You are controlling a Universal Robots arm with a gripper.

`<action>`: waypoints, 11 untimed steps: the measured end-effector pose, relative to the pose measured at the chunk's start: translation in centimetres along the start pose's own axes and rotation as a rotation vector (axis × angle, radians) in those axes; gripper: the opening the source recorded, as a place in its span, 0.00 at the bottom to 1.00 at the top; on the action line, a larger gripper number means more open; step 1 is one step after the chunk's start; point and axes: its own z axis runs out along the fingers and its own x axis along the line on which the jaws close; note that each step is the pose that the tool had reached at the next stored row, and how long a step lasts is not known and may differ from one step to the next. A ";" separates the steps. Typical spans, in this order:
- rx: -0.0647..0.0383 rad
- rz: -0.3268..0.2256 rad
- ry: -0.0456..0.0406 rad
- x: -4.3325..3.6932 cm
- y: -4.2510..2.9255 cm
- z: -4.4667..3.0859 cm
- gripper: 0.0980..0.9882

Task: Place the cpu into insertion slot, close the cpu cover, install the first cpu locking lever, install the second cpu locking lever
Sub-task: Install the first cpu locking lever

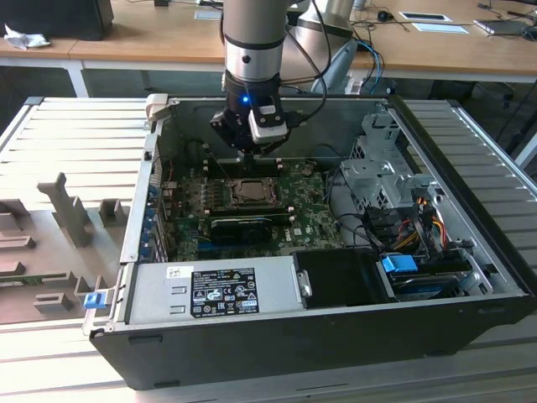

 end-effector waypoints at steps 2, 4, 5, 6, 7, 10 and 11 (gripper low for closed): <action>0.000 -0.037 0.0020 0.00 0.00 0.00 0.01; 0.001 -0.087 0.0044 0.00 0.00 0.03 0.01; 0.001 -0.113 0.0058 0.00 0.00 0.04 0.01; 0.002 -0.138 0.0070 0.00 -0.01 0.05 0.01; 0.002 -0.157 0.0080 0.00 -0.01 0.06 0.01; 0.002 -0.245 0.0125 0.00 -0.01 0.07 0.01; 0.002 -0.262 0.0134 0.00 -0.01 0.08 0.01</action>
